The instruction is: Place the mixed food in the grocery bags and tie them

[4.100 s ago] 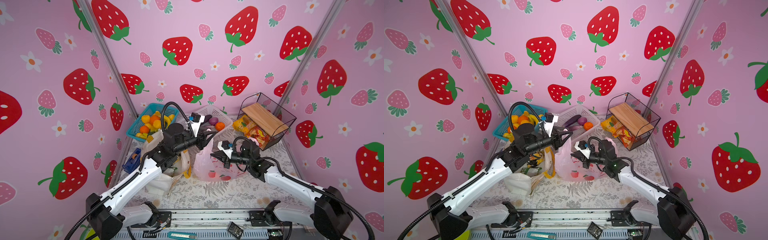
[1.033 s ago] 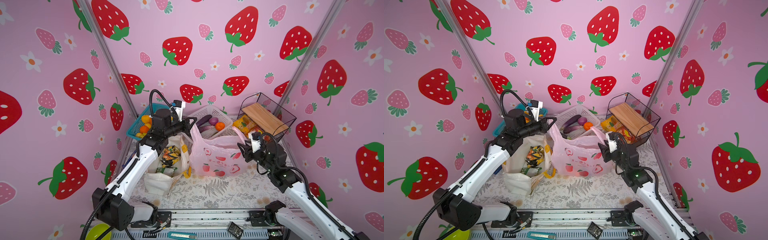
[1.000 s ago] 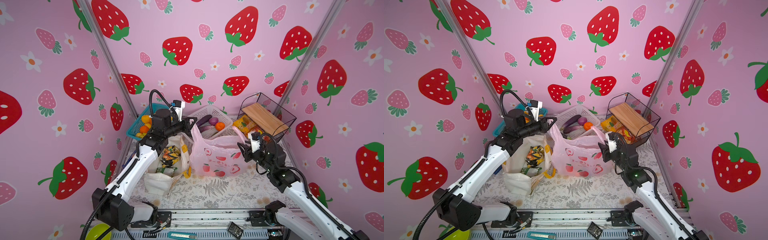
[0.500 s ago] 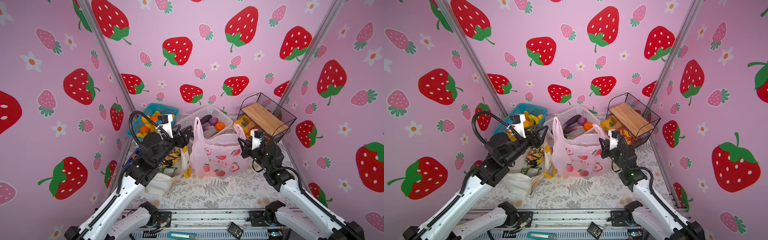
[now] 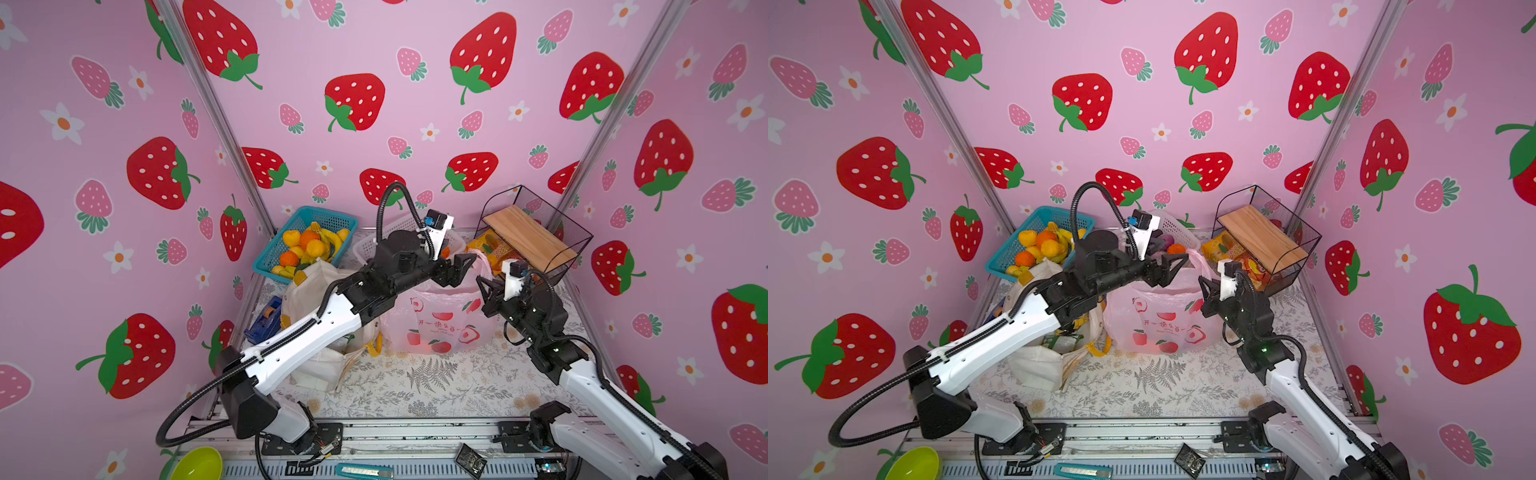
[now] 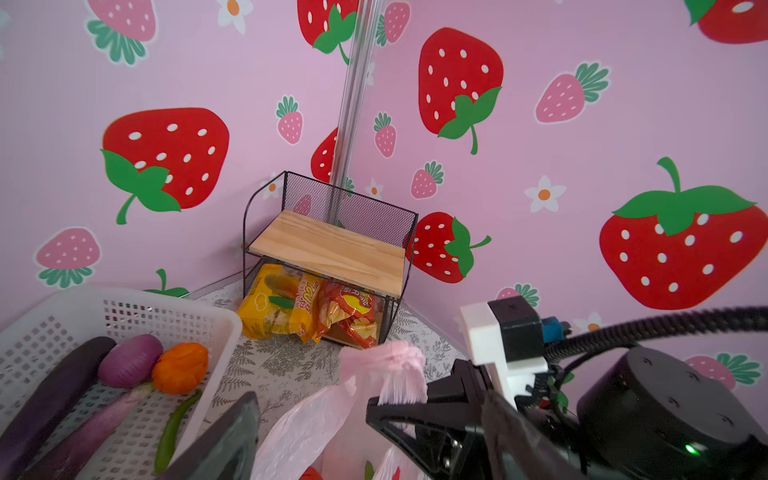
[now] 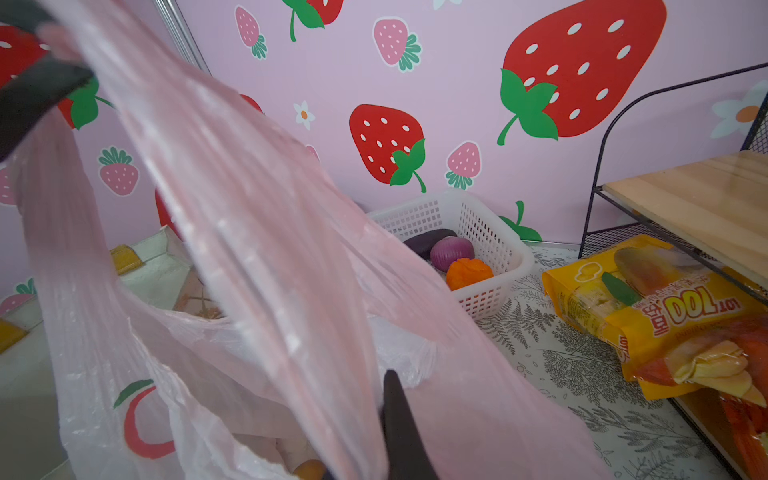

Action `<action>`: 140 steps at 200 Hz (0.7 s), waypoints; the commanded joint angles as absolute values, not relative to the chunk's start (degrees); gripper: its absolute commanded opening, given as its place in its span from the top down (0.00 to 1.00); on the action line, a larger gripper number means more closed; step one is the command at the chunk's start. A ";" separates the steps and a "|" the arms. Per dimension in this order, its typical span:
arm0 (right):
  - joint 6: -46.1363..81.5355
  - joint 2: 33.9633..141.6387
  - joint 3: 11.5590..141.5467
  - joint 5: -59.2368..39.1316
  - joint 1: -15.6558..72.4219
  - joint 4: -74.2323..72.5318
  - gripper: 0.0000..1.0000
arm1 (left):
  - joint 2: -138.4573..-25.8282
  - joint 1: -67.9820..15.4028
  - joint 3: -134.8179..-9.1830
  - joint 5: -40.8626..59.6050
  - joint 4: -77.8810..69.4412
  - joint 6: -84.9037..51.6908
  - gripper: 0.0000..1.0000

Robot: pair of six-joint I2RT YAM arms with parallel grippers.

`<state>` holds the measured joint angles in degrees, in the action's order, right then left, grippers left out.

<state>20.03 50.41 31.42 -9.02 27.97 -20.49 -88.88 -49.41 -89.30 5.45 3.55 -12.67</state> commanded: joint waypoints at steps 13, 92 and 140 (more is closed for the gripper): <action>21.18 49.24 30.92 -9.00 27.95 -22.57 0.91 | -95.60 -49.59 -98.56 9.55 6.52 -13.07 0.14; 19.67 49.91 31.86 -8.90 27.95 -22.20 0.88 | -102.28 -49.27 -103.01 15.39 6.69 -15.11 0.55; 10.55 41.99 33.25 -10.27 27.21 -14.21 0.25 | -96.91 -44.79 -98.36 31.66 4.66 -14.77 1.00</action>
